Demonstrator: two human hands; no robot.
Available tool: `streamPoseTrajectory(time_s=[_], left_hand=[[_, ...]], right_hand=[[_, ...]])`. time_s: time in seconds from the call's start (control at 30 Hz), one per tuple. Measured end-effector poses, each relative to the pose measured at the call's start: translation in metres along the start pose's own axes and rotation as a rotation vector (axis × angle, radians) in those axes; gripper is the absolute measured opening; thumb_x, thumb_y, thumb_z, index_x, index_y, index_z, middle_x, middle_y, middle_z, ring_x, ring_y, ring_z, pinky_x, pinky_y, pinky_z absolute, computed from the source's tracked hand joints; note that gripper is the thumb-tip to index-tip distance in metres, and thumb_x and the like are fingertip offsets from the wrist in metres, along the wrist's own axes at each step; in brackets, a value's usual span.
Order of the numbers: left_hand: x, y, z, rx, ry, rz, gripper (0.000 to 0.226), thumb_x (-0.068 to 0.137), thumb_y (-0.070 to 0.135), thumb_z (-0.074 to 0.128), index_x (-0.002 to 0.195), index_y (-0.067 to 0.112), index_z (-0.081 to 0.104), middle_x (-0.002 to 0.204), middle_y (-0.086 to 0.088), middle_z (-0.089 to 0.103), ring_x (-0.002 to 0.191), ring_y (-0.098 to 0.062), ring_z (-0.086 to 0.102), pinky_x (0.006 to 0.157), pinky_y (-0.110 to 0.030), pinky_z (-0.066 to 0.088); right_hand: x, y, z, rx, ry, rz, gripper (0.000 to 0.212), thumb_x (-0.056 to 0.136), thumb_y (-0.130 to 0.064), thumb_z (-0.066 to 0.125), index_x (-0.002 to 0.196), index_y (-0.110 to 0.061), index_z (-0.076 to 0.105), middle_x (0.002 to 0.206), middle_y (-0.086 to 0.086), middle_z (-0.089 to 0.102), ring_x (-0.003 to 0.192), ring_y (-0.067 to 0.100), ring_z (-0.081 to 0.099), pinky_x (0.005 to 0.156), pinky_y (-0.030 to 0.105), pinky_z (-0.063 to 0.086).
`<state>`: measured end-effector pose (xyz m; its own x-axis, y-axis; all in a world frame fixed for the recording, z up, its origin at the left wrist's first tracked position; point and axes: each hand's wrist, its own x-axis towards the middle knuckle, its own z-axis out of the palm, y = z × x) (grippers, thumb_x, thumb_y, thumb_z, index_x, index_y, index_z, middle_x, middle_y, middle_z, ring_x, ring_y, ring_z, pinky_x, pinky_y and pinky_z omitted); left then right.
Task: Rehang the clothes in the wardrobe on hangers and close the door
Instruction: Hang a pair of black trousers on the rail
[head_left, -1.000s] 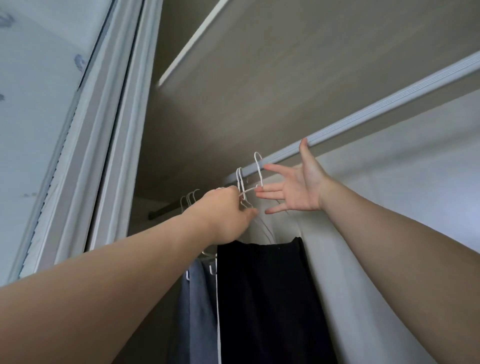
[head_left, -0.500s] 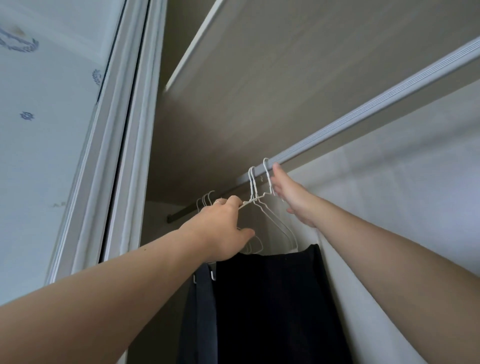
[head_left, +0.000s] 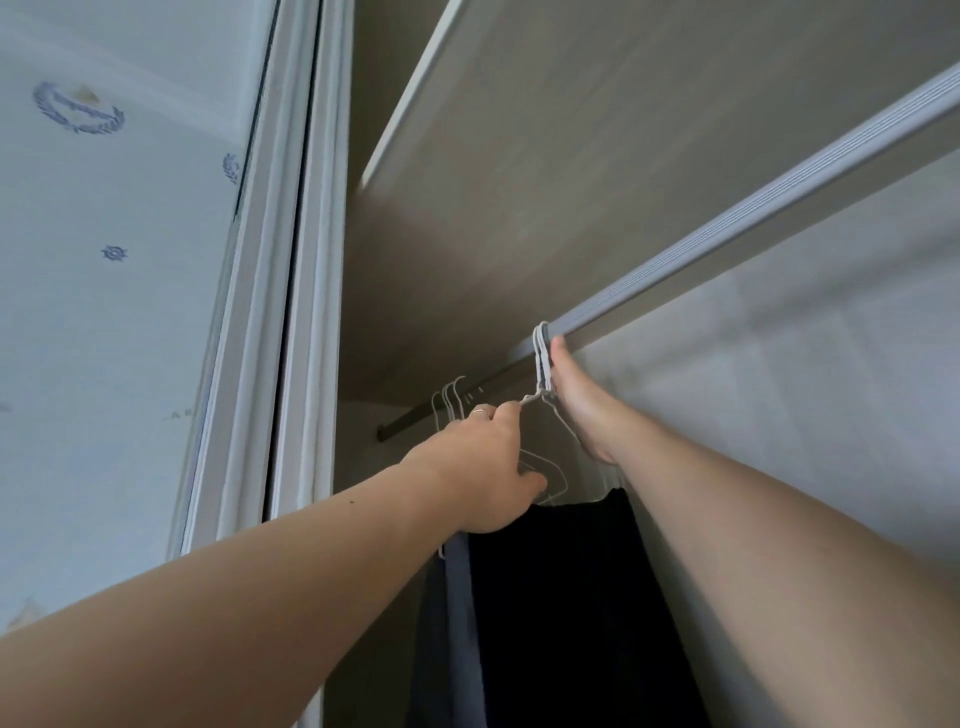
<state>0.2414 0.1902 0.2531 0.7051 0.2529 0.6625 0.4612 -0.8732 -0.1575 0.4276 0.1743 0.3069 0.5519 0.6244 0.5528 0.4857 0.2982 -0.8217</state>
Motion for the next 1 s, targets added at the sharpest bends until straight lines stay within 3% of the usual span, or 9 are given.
streamPoseTrajectory(time_s=[0.1,0.17,0.23,0.3,0.37,0.5,0.67,0.77,1.0], left_hand=[[-0.012,0.001,-0.006,0.09,-0.024,0.025,0.086,0.095,0.055,0.052,0.159,0.018,0.007,0.161,-0.007,0.024,0.146,-0.031,0.026,0.115,-0.046,0.031],[-0.022,-0.001,-0.013,0.232,0.0,0.065,0.085,0.095,0.058,0.048,0.159,0.016,0.01,0.163,-0.007,0.021,0.151,-0.03,0.013,0.122,-0.048,0.016],[-0.036,-0.007,-0.022,0.34,0.045,0.095,0.081,0.096,0.061,0.043,0.158,0.016,0.015,0.165,-0.007,0.018,0.153,-0.03,0.003,0.123,-0.05,0.002],[-0.053,-0.016,-0.031,0.387,0.106,0.102,0.08,0.097,0.065,0.037,0.158,0.017,0.018,0.166,-0.006,0.016,0.154,-0.03,-0.001,0.122,-0.051,-0.004],[-0.077,-0.027,-0.041,0.394,0.198,0.106,0.078,0.096,0.067,0.032,0.158,0.019,0.02,0.166,-0.004,0.017,0.154,-0.028,-0.003,0.122,-0.051,-0.006],[-0.15,-0.059,-0.063,0.377,0.35,0.124,0.071,0.097,0.065,0.025,0.154,0.023,0.03,0.163,-0.002,0.025,0.154,-0.027,0.001,0.124,-0.051,-0.002],[-0.267,-0.115,-0.087,0.299,0.313,0.068,0.068,0.095,0.063,0.023,0.148,0.023,0.039,0.159,-0.001,0.034,0.153,-0.027,0.009,0.124,-0.052,0.006],[-0.354,-0.155,-0.094,0.272,0.261,0.004,0.065,0.095,0.059,0.031,0.145,0.019,0.044,0.155,-0.005,0.04,0.152,-0.03,0.017,0.122,-0.056,0.012],[-0.6,-0.239,-0.109,0.256,0.138,-0.283,0.069,0.096,0.065,0.031,0.151,0.024,0.033,0.162,0.0,0.026,0.154,-0.027,0.008,0.123,-0.054,0.004]], right_hand=[[-0.016,-0.001,-0.007,0.002,-0.056,-0.046,0.1,0.078,-0.09,0.012,0.157,-0.03,0.018,0.164,-0.006,0.017,0.15,0.012,0.014,0.12,0.045,0.006],[-0.03,-0.003,-0.013,-0.046,-0.056,-0.115,0.091,0.083,-0.086,0.019,0.154,-0.031,0.028,0.157,-0.009,0.03,0.145,0.011,0.025,0.112,0.041,0.019],[-0.044,-0.007,-0.016,-0.16,0.045,-0.207,0.067,0.089,-0.076,0.035,0.135,-0.03,0.054,0.142,-0.006,0.051,0.131,0.014,0.045,0.104,0.037,0.03],[-0.06,-0.012,-0.014,-0.221,0.148,-0.32,0.031,0.094,-0.055,0.051,0.104,-0.03,0.067,0.122,-0.002,0.066,0.114,0.016,0.058,0.103,0.034,0.04],[-0.08,-0.017,-0.005,-0.231,0.185,-0.408,0.017,0.094,-0.039,0.06,0.101,-0.029,0.071,0.11,-0.004,0.07,0.106,0.014,0.061,0.094,0.028,0.043],[-0.144,-0.024,0.037,-0.274,0.202,-0.563,0.029,0.095,-0.028,0.06,0.122,-0.026,0.067,0.112,-0.01,0.068,0.105,0.001,0.061,0.087,0.016,0.043],[-0.246,-0.023,0.12,-0.579,0.061,-0.735,0.044,0.094,-0.046,0.046,0.137,-0.036,0.051,0.133,-0.023,0.049,0.129,0.004,0.041,0.105,0.027,0.028],[-0.308,-0.017,0.187,-0.761,-0.017,-0.863,0.052,0.094,-0.049,0.041,0.144,-0.033,0.041,0.145,-0.016,0.041,0.139,0.007,0.027,0.111,0.032,0.015],[-0.467,0.004,0.374,-0.82,-0.363,-0.827,0.072,0.09,-0.063,0.027,0.155,-0.036,0.01,0.163,-0.012,0.005,0.15,0.012,-0.009,0.12,0.05,-0.006]])
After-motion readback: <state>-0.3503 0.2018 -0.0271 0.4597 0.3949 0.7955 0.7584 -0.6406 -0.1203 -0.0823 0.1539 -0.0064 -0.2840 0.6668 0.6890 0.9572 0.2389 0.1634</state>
